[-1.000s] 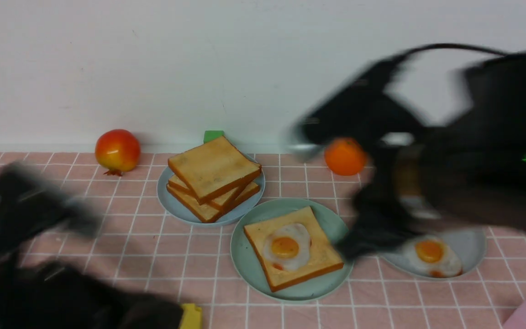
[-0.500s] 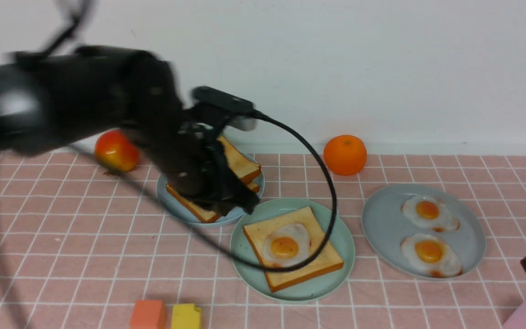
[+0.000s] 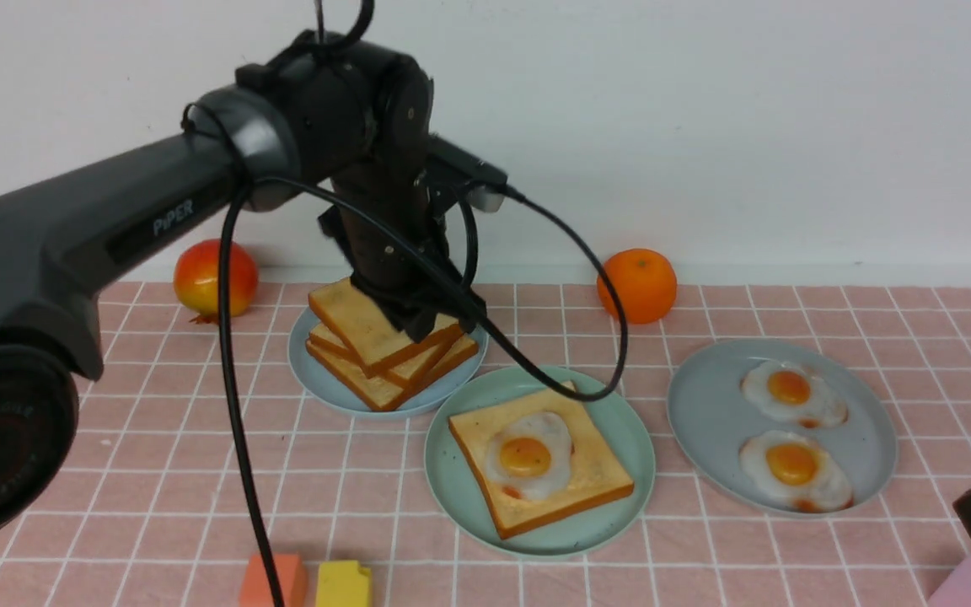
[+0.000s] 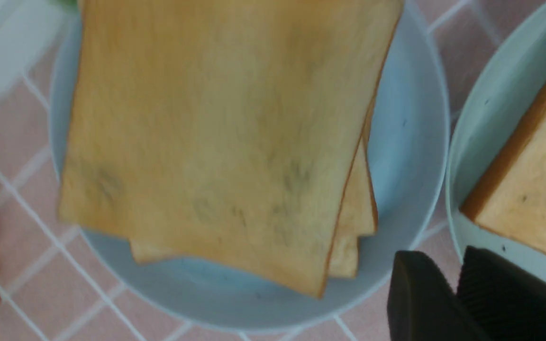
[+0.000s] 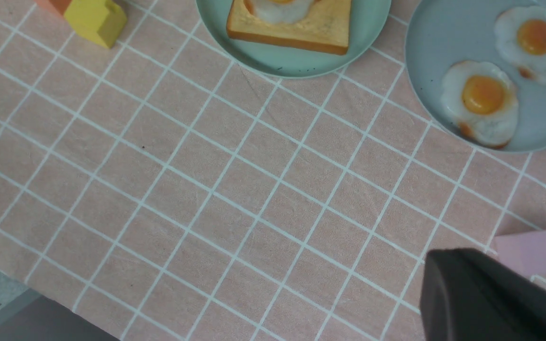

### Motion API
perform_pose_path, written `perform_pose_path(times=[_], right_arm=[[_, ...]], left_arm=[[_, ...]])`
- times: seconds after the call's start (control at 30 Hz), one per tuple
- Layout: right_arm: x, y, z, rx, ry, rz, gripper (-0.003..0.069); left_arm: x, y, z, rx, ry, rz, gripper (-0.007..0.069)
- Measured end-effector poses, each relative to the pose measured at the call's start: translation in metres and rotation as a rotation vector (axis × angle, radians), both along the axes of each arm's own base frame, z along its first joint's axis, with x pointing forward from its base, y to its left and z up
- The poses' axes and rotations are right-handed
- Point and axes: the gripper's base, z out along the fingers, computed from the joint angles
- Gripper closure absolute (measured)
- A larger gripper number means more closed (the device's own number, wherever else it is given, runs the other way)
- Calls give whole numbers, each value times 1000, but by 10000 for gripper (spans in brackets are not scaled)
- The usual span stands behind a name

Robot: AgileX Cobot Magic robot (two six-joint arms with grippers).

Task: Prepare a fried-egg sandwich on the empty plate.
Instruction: Use the left arm to grab a slice of bread

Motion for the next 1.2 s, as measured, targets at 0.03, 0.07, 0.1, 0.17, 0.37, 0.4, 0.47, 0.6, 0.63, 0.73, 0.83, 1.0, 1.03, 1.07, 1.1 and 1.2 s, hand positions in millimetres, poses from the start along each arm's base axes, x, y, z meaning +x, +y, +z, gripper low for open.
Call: perform_pose_path(times=[0.03,0.07,0.1,0.17,0.37,0.4,0.47,0.6,0.63,0.73,0.83,1.0,1.03,1.07,1.1,1.2], right_arm=[[0,0,0,0,0,0,641],[0,0,0,0,0,0,641],[0,0,0,1,-1,0,641],[-1,-1,1,5,-3,0,640],[-2,-3,4,35,-25,6,636],[-2,-3,5,41,-29,7,636],[-3,-3,6,51,-37,10,635],[-3,-3,7,64,-49,13,634],[-3,-3,7,64,-49,13,631],[-2,-3,7,63,-50,13,629],[-2,-4,7,61,-55,12,629],[-2,-4,7,51,-62,26,627],[-2,-4,7,49,-63,27,627],[-2,-4,7,48,-64,27,626],[-2,-4,7,48,-64,28,627],[-2,-4,7,48,-64,28,623]], left_arm=[[4,2,-3,1,-5,-5,422],[8,5,-8,5,-2,-2,406],[11,8,-14,8,1,3,391],[20,14,-27,11,7,20,359],[34,28,-49,14,13,55,289],[34,28,-49,12,11,55,286],[34,27,-49,8,13,53,284],[33,26,-49,-6,21,55,282],[33,26,-48,-8,24,55,282],[32,26,-48,-9,33,57,282],[31,23,-47,-15,35,53,282],[27,15,-45,-11,30,20,282],[25,10,-44,-11,24,4,281],[25,9,-44,-17,23,1,281],[24,7,-43,-15,13,-4,281],[24,6,-42,-17,5,-9,281]])
